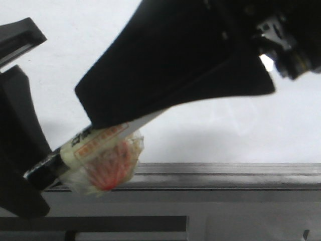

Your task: Write number 6 on whiteboard

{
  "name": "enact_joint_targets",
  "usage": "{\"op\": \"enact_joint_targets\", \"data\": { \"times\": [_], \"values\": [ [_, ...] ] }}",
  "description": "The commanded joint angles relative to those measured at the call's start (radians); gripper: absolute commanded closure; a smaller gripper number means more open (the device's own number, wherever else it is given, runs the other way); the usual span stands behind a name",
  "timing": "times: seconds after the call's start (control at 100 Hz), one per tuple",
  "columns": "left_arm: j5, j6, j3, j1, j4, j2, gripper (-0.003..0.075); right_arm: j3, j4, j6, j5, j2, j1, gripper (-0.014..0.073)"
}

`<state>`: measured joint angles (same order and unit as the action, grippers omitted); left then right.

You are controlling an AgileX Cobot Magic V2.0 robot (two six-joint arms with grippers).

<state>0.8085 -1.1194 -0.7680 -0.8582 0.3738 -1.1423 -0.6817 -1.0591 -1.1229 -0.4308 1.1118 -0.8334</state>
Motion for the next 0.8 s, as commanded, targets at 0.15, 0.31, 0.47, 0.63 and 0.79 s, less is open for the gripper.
{"op": "enact_joint_targets", "data": {
  "times": [0.15, 0.31, 0.47, 0.63, 0.79],
  "values": [
    [-0.132, -0.004, -0.043, -0.003, 0.063, 0.023, 0.0739, -0.022, -0.03, -0.004, -0.101, 0.0, -0.006, 0.0156],
    [-0.132, -0.004, -0.043, -0.003, 0.08, 0.023, 0.0739, -0.022, -0.03, -0.004, -0.101, 0.005, -0.006, 0.0157],
    [-0.132, -0.004, -0.043, -0.003, 0.086, 0.023, 0.0739, -0.022, -0.03, -0.004, -0.101, 0.007, -0.006, 0.0172],
    [-0.132, -0.004, -0.043, -0.003, 0.089, 0.023, 0.0739, -0.022, -0.03, -0.004, -0.101, 0.007, -0.006, 0.0354],
    [-0.132, -0.004, -0.043, -0.003, 0.089, 0.023, 0.0739, -0.022, -0.024, -0.004, -0.112, 0.007, -0.006, 0.061]
  ]
}}
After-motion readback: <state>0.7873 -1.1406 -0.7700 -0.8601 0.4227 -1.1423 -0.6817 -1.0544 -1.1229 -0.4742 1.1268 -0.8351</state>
